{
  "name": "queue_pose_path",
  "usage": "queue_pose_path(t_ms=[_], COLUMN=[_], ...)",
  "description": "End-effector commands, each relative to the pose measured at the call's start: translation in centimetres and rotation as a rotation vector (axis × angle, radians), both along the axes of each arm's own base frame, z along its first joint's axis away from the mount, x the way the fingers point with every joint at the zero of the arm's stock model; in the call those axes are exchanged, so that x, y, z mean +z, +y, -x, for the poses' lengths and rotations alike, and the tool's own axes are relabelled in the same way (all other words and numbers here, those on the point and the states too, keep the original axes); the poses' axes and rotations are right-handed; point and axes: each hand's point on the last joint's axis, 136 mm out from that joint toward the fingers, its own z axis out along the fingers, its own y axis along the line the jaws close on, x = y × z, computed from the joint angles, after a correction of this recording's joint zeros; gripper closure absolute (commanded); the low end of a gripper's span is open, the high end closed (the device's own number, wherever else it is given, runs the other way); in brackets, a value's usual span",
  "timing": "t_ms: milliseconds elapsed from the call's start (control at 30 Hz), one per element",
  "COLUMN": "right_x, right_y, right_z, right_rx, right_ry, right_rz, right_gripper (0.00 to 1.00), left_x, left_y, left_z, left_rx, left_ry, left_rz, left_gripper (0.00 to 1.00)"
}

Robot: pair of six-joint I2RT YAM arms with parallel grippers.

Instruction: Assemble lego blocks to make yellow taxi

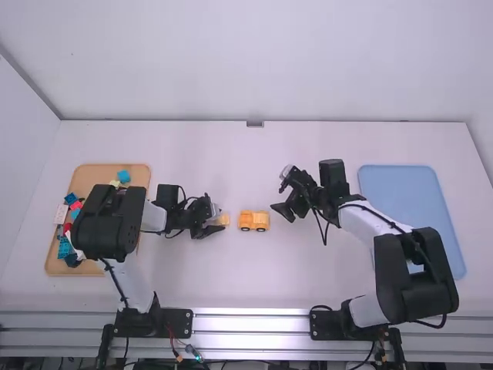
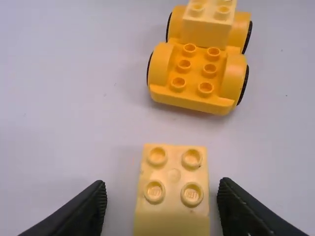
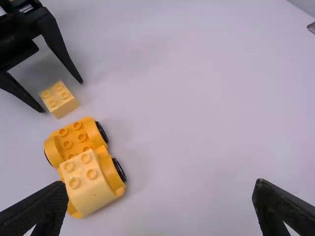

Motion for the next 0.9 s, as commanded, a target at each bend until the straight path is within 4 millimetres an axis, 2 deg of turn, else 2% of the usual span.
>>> queue_pose_path(t_ms=[0,133,433,633,733,867], right_x=[0.3,0.3,0.3,0.7,0.3,-1.5], right_y=[0.1,0.1,0.1,0.8,0.9,1.6], right_z=[0.4,0.4,0.5,1.1,1.9,3.3], right_rx=[0.009,0.008,0.009,0.050,0.095,0.163], right_ry=[-0.003,-0.003,0.001,0.012,-0.004,-0.022], right_rz=[-0.012,-0.012,-0.012,-0.054,-0.046,-0.100], right_gripper=[0.01,0.01,0.01,0.01,0.01,0.01], left_x=[-0.2,-0.1,-0.1,-0.3,-0.1,1.2], left_y=[-0.1,-0.2,-0.4,-0.3,-0.1,-0.2], left_z=[0.3,0.5,0.7,1.2,0.9,0.1], left_rx=[0.002,-0.003,-0.009,-0.035,-0.020,-0.002], left_ry=[0.021,0.024,0.026,-0.012,-0.020,-0.042], left_rz=[0.008,0.018,0.021,0.008,0.014,0.027], left_gripper=[0.43,0.45,0.65,0.68,0.68,0.71])
